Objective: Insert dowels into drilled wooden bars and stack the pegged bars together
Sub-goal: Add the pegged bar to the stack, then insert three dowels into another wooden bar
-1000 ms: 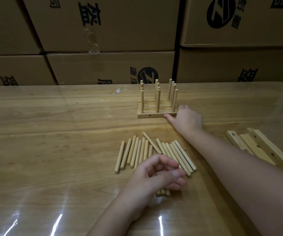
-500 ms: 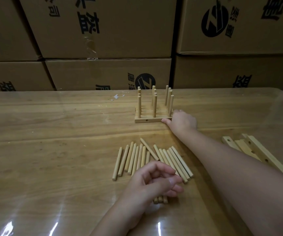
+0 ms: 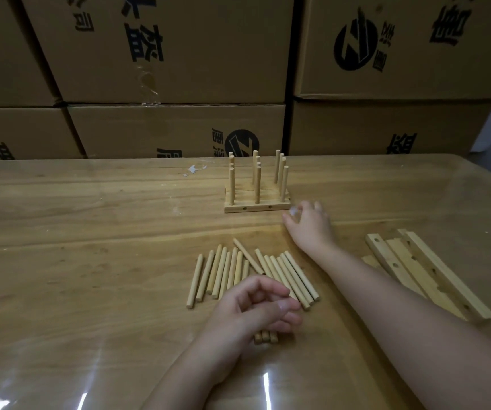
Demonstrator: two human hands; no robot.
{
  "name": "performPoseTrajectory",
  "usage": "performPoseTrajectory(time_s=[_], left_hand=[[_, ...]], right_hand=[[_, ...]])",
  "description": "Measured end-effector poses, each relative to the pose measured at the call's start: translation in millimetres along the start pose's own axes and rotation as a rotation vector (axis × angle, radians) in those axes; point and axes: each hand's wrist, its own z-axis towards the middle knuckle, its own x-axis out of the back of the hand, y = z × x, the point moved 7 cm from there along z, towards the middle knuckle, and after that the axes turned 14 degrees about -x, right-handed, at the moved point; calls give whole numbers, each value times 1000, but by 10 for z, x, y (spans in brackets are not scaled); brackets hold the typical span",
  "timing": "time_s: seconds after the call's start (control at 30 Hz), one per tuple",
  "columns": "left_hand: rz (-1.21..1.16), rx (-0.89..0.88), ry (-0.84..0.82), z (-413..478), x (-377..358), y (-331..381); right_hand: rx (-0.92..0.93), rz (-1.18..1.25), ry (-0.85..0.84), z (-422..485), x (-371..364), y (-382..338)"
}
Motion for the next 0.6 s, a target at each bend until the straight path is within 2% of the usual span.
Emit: performPoseTrajectory(time_s=[0.1, 0.33, 0.5, 0.6], left_hand=[[7, 5, 9, -6, 4, 1], [18, 27, 5, -8, 10, -2], [60, 25, 10, -27, -1, 28], [72, 22, 7, -2, 3, 23]], right_hand=[[37, 142, -100, -278, 176, 116], [81, 121, -286, -1194, 570, 436], [71, 156, -279, -1436, 620, 478], [98, 179, -182, -1492, 620, 481]])
